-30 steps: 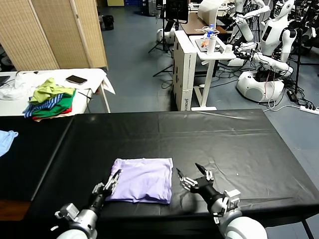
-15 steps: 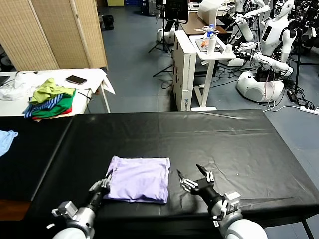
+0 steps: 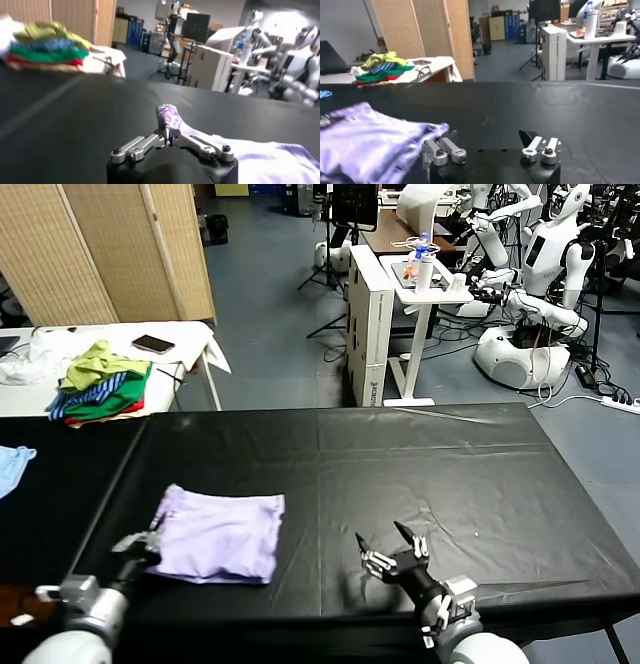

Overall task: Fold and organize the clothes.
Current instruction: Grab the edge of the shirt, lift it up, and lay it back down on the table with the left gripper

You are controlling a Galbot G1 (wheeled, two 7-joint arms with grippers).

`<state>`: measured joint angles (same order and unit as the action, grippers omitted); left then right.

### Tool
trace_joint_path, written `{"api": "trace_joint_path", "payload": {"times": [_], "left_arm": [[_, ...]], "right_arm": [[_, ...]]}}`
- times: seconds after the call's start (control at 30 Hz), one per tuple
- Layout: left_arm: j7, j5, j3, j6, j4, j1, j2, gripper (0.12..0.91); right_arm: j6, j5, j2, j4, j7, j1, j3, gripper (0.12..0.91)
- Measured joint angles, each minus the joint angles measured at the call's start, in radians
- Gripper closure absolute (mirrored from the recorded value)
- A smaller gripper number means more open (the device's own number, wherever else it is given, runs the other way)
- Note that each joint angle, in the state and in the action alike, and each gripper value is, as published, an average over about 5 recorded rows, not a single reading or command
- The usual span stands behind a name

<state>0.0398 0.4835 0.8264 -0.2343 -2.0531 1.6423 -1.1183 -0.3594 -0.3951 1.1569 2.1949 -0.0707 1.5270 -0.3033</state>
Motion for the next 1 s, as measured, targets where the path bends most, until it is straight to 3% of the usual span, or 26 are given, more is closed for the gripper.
{"api": "trace_joint_path", "payload": {"times": [0.37,0.57,0.73,1.0], "left_arm": [[0.004,0.116,0.264,0.008,0.001,0.12,0.218,0.853],[-0.025,0.114,0.346,-0.009,-0.057,0.164,0.245,0.853],[-0.085,0.077,0.291,-0.058,-0.141,0.137,0.194,0.853],[-0.162,0.149,0.067,-0.133,-0.275,0.053,0.068,0.853]], "right_arm": [[0.01,0.013,0.028,-0.028,0.005,-0.013,0.02,0.118],[0.016,0.022,0.037,-0.038,0.008,-0.013,0.029,0.118],[0.019,0.03,0.037,-0.031,0.009,0.004,0.025,0.118],[0.022,0.039,0.032,-0.008,0.01,0.035,0.003,0.118]]}}
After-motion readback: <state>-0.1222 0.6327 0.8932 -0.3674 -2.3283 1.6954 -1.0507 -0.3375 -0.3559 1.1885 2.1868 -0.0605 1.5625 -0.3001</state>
